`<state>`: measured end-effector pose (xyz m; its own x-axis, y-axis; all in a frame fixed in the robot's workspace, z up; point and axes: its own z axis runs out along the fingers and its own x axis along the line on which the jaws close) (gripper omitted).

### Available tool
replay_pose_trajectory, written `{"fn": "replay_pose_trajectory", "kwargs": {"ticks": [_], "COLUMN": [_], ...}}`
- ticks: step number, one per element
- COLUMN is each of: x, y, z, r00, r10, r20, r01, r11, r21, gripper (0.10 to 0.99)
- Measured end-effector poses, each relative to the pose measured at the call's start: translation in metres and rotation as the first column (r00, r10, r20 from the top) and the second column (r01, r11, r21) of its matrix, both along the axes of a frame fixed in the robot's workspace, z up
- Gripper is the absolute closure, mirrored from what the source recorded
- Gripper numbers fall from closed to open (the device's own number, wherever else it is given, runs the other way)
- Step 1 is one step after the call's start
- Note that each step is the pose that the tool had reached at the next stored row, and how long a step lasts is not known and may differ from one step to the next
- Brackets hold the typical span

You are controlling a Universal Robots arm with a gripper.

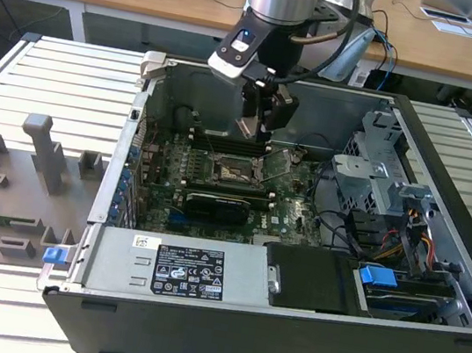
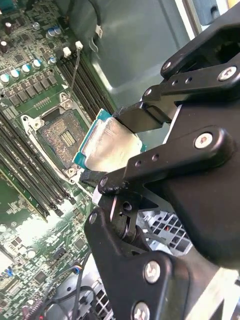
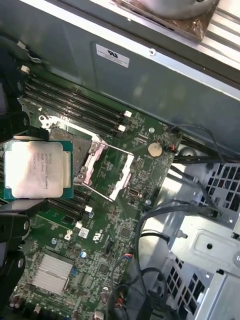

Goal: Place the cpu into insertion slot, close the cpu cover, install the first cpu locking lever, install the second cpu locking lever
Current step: 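Place the cpu into insertion slot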

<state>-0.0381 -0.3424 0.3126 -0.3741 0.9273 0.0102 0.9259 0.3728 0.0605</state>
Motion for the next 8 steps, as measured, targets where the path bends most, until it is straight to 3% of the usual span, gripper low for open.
{"fn": "replay_pose_trajectory", "kwargs": {"ticks": [5,8], "x": [0.0001,0.0002], "y": [0.0,0.0], "z": [-0.0001,-0.0001], "r00": [0.9956,0.988], "r10": [-0.094,-0.155], "r20": [0.0,0.0001], "r01": [0.094,0.155], "r11": [0.9956,0.988], "r21": [-0.001,-0.001], "gripper": [0.541,0.541]}}
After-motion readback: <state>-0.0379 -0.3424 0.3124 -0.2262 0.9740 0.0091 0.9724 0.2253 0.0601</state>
